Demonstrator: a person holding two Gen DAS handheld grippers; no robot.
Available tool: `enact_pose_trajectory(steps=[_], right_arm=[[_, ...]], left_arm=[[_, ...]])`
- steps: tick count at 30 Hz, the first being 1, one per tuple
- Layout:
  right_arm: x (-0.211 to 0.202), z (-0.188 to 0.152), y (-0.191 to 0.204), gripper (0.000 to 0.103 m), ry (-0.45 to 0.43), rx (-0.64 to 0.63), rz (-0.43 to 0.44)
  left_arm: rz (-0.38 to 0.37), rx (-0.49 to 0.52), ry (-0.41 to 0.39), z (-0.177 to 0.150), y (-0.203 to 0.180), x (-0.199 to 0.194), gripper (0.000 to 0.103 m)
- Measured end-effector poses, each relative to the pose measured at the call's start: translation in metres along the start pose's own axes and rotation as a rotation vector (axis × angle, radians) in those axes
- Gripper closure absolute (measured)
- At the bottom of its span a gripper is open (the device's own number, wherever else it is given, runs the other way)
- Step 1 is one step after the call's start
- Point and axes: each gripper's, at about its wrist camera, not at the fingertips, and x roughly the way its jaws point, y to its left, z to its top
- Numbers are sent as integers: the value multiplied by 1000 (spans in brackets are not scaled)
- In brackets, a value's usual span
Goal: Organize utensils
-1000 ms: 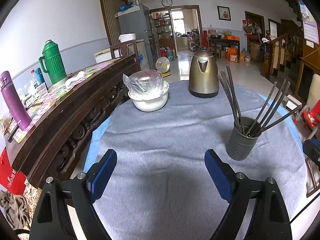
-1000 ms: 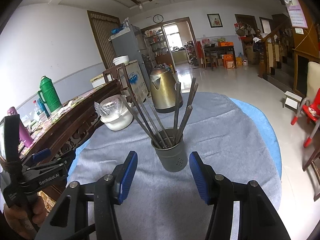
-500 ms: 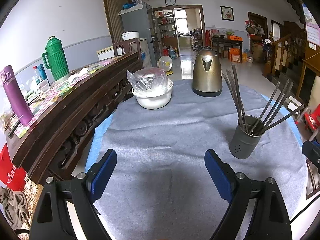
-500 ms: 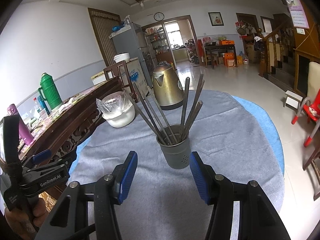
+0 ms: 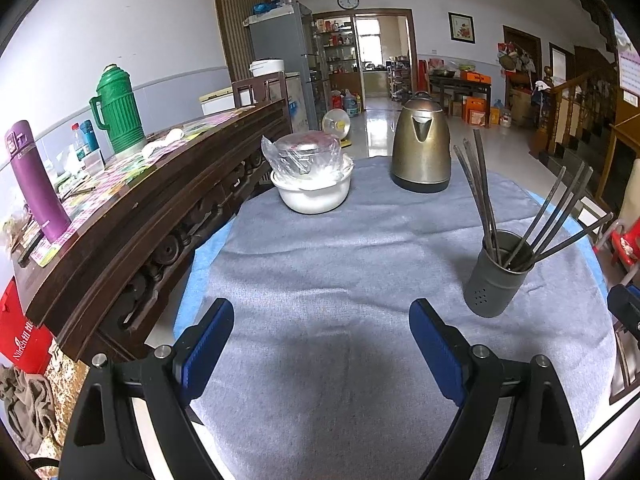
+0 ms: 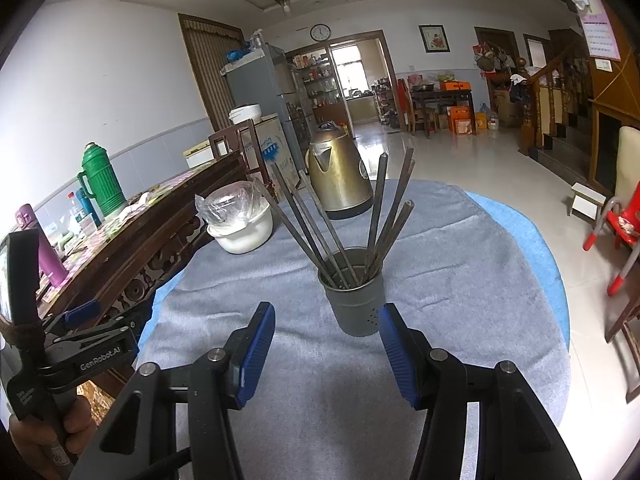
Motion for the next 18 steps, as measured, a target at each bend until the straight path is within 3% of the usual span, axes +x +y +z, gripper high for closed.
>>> enact_pose_trajectory(steps=[18], right_arm=[[0, -3, 3, 45, 16, -6, 11]], left_arm=[[1, -2, 6, -1, -1, -2, 13]])
